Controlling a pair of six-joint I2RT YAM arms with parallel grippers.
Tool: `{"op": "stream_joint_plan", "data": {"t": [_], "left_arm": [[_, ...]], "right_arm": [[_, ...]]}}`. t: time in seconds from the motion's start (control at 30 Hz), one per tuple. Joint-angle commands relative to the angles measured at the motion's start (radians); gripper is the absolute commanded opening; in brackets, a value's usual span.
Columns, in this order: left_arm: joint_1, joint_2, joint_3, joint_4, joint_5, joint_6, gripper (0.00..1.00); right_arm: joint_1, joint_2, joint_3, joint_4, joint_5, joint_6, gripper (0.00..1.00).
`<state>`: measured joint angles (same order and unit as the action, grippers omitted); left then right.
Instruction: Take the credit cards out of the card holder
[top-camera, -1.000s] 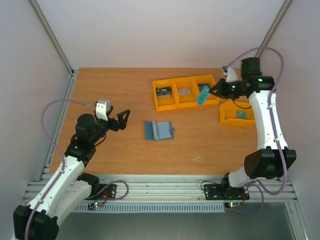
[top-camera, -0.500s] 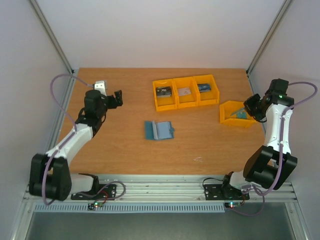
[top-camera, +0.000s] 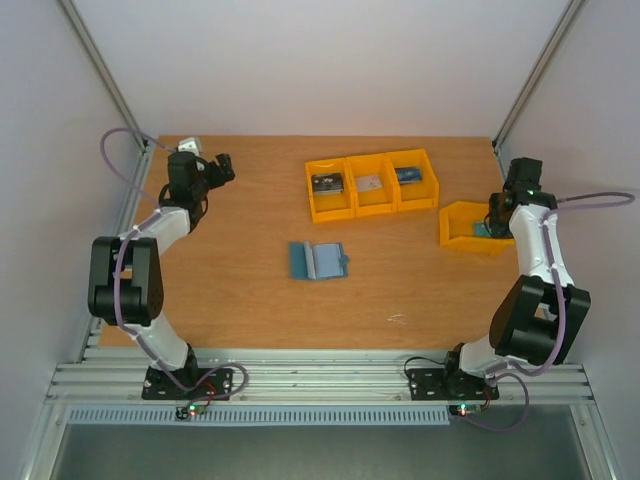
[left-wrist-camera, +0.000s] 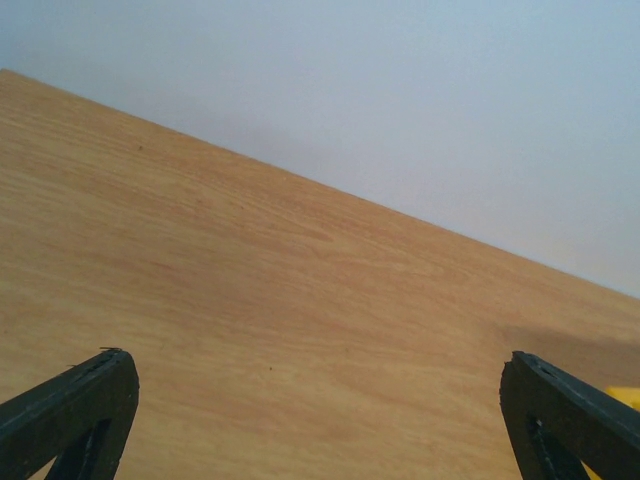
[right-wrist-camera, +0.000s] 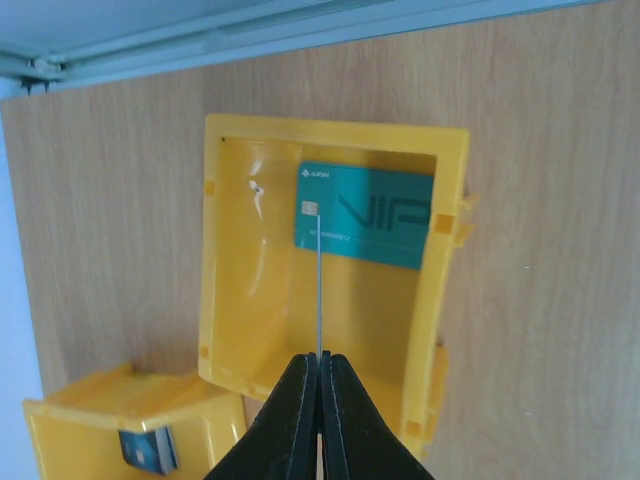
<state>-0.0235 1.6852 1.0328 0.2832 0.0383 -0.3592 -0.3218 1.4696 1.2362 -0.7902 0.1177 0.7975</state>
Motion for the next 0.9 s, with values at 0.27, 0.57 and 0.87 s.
{"op": "stream_joint_plan", "data": {"t": [0.27, 0.57, 0.87], "left_arm": [[0.058, 0.128, 0.167, -0.011, 0.037, -0.005, 0.99], [0.058, 0.220, 0.287, -0.078, 0.051, -0.012, 0.99], [0.057, 0.212, 0.289, -0.095, 0.031, 0.008, 0.99]], "right_arm": [[0.072, 0.237, 0.229, -0.129, 0.208, 0.209, 0.01], [0.077, 0.312, 0.242, -0.066, 0.247, 0.262, 0.01], [0.088, 0.432, 0.254, 0.147, 0.326, 0.258, 0.01]]}}
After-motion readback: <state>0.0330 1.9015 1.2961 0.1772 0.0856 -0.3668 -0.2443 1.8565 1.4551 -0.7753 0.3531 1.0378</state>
